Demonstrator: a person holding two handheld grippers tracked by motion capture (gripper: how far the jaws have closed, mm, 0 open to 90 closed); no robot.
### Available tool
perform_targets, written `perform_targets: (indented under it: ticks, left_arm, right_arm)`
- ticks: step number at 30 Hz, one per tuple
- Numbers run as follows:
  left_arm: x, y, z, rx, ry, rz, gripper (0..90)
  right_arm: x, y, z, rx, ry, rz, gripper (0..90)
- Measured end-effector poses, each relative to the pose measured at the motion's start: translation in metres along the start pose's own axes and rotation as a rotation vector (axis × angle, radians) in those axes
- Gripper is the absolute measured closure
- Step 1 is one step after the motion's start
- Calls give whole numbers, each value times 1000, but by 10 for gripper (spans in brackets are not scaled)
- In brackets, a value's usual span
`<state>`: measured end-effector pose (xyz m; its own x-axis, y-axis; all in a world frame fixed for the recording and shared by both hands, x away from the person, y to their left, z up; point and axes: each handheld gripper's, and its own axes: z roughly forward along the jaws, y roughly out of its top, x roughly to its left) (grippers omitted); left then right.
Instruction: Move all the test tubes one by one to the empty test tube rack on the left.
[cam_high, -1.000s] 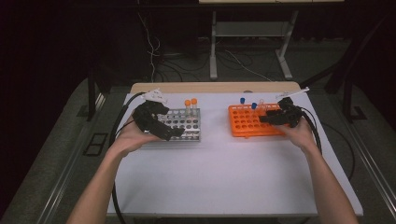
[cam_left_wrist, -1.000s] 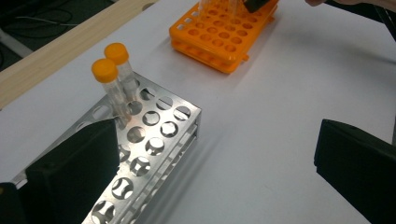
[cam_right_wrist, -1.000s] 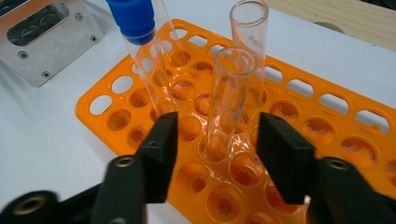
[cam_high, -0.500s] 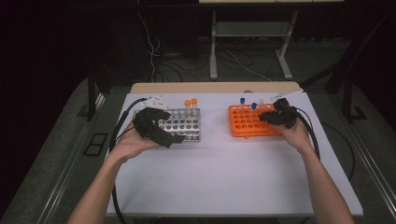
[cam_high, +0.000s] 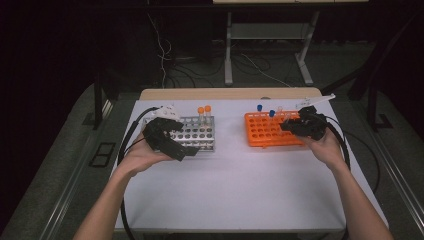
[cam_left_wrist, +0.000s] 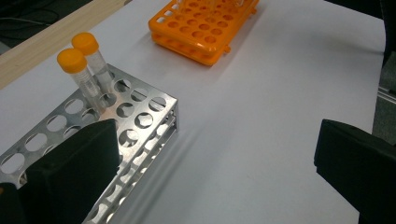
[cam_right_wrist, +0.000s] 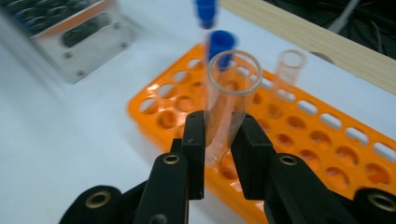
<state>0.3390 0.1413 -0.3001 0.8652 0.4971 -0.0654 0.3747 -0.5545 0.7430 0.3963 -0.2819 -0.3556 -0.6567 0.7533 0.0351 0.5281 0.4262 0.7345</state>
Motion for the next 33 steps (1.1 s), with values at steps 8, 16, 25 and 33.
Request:
perform_targets:
  ticks: [8,16,25,33]
  left_arm:
    - [-5,5,6,6,-20,17,0]
    - [-10,12,11,4,-43,36,0]
    - [-12,19,19,10,-69,58,0]
    - [-17,27,28,40,-114,85,43]
  right_arm:
    - [39,8,-10,23,95,-104,750]
    - [74,20,-3,35,191,-179,750]
    - [111,32,11,55,279,-272,750]
    - [136,38,23,81,328,-324,750]
